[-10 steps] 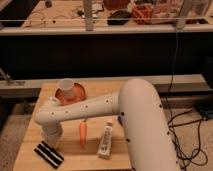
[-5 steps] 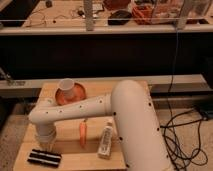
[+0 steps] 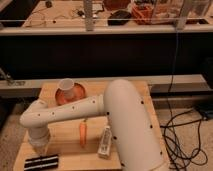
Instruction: Push the eraser across the table
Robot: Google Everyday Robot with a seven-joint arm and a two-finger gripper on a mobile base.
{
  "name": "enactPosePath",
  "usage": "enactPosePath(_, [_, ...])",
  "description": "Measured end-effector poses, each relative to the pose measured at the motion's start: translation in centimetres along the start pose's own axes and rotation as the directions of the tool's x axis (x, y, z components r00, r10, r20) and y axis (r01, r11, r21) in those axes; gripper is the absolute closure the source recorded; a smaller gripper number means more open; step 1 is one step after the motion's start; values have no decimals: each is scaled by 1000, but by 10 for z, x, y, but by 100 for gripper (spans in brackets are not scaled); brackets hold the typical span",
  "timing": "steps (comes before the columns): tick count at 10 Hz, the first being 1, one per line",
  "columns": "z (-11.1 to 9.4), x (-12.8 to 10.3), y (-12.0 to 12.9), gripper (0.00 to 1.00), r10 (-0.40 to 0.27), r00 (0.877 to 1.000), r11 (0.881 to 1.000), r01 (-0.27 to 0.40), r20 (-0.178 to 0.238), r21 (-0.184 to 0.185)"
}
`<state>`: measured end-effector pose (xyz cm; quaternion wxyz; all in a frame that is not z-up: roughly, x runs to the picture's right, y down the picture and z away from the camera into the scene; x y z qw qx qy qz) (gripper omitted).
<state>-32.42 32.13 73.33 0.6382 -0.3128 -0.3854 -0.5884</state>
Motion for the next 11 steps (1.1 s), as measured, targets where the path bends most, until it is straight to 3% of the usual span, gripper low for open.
enactPosePath(3, [1, -10, 0, 99, -19, 1000, 999, 19, 4, -26])
enactPosePath(6, [1, -28, 1, 99, -91, 996, 995, 92, 24, -38])
enactPosePath(11, [-13, -77, 39, 96, -147, 989, 986, 148, 21, -76])
